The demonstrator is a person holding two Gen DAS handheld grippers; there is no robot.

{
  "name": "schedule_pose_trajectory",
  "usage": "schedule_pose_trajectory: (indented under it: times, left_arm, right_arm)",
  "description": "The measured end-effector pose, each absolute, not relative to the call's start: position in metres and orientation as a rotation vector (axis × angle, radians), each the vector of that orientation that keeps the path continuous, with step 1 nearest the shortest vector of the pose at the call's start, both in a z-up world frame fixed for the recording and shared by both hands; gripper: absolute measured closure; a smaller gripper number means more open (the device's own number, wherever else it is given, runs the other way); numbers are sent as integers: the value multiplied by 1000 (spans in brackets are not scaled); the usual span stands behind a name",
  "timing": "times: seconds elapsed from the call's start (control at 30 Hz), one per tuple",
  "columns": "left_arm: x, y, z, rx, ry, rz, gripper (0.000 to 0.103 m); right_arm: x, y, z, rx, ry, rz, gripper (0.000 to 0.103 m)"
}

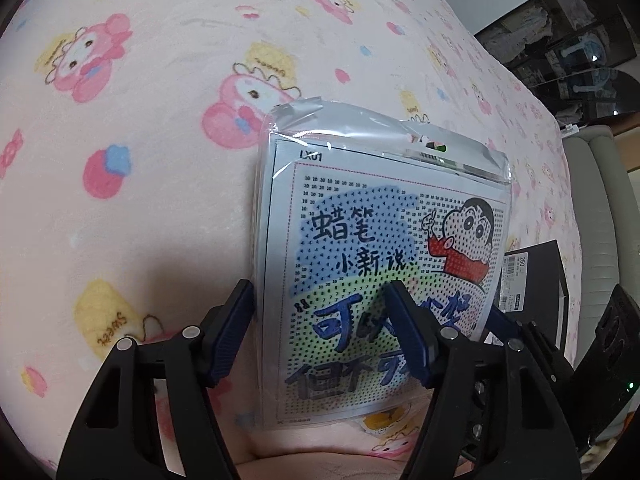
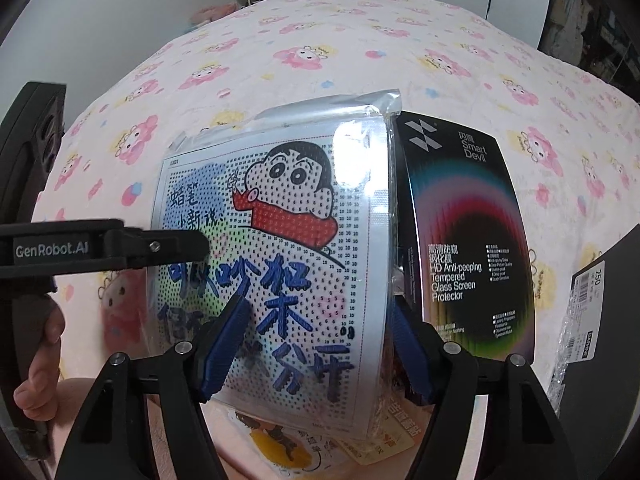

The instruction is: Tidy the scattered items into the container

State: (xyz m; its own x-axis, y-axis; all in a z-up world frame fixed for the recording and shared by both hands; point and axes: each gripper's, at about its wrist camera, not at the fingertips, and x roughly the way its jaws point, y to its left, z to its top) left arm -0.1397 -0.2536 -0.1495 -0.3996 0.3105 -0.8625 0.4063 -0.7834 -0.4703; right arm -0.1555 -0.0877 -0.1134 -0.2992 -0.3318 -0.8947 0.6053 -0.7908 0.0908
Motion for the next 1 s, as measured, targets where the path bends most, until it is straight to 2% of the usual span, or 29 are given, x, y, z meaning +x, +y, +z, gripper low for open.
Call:
schedule_pose_trajectory:
  times: [0.23, 0.37, 0.4, 0.53, 0.63, 0.77, 1.0]
  left_arm:
    - [-134, -262, -144, 1612, 1086, -2403, 33]
    - [-112, -279, -135, 1515, 1129, -2306, 18]
    - [-111, -280, -135, 1516, 1133, -2299, 17]
    - [-125, -272, -151, 1636, 1121, -2274, 18]
    - [-138, -261, -158, 1718, 1144, -2287, 20]
    - [-152, -244, -142, 1686, 1094, -2353, 19]
    - [-182, -225, -120, 1606, 1040, -2487, 21]
  right_arm:
    - [-150, -70, -115, 1424, 289, -2101, 34]
    - [-148, -66, -115, 1423, 296, -2119, 34]
    - [-148, -66, -116, 1424, 299, -2122, 34]
    - [-151, -70, -121, 1440, 286, -2107, 34]
    - [-150, -70, -120, 1420, 247, -2144, 41]
    - [-152, -63, -115, 1408, 213, -2171, 48]
    - [-168, -38, -96, 1373, 166, -2280, 48]
